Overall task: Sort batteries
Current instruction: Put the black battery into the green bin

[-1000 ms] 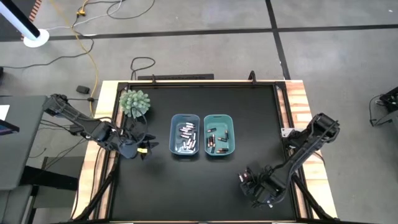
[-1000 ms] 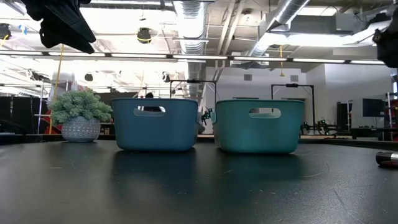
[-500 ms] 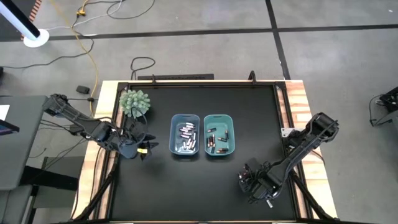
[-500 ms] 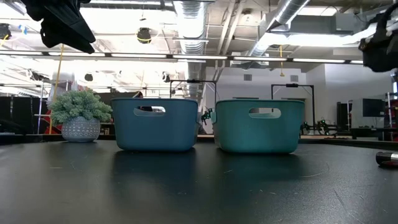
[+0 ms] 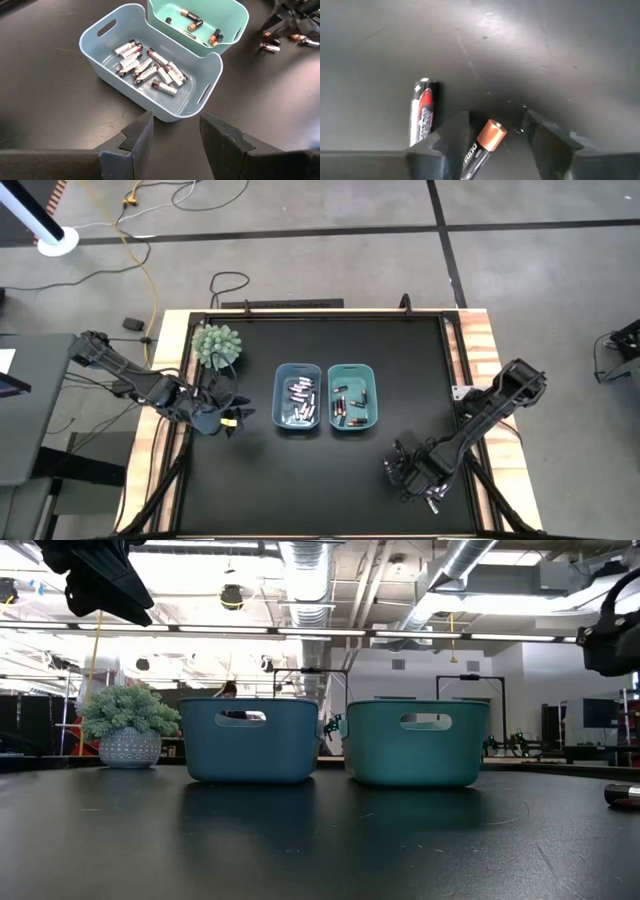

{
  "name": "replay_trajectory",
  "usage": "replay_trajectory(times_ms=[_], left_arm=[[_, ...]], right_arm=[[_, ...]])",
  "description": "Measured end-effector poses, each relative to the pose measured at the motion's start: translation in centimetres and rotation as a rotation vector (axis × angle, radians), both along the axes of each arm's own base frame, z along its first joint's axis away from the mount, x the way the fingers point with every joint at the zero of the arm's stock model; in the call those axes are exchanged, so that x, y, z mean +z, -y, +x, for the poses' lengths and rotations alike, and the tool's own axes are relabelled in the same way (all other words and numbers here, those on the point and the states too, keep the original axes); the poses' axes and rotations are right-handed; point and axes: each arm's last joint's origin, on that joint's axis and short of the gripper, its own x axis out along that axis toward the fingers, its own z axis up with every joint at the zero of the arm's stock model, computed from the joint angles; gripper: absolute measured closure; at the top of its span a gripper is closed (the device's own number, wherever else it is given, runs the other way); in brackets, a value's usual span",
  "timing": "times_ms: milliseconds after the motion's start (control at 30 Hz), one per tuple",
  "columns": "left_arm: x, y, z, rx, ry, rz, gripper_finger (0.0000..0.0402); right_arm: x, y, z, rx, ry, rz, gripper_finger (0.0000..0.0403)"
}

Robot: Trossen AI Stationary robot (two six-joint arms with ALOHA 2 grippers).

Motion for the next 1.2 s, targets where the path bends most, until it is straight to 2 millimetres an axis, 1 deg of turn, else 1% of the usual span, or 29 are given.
replay_trajectory(times_ms=[167, 333, 467, 633, 800, 1000, 1200], left_arm=[[0.0, 0.0, 0.0, 0.000, 0.000, 0.000, 0.0244], [0.0, 0.0, 0.0, 0.001, 0.000, -0.001, 0.0244], [0.0, 0.0, 0.0, 0.000, 0.000, 0.000, 0.0244], [0.0, 0.0, 0.0, -0.007, -0.005, 0.011, 0.0244], [0.0, 0.0, 0.0, -0.009, -0.009, 0.014, 0.0244], [0.0, -0.1, -0.1, -0.016, -0.011, 0.023, 0.0244], [0.0, -0.1, -0.1, -0.018, -0.012, 0.026, 0.0244]], right_arm=[[-0.1, -0.2, -0.3, -0.102, -0.019, 0.053, 0.0242], [-0.1, -0.6, -0.4, -0.184, -0.015, 0.104, 0.0278], [0.1, -1.0, -0.3, -0.194, -0.018, 0.141, 0.0284], [0.4, -1.1, -0.2, -0.195, -0.034, 0.137, 0.0287], [0.7, -1.0, -0.3, -0.193, -0.063, 0.119, 0.0307], [0.7, -0.8, -0.2, -0.177, -0.070, 0.109, 0.0340], [1.5, 0.1, -0.3, -0.189, -0.088, 0.098, 0.0345]])
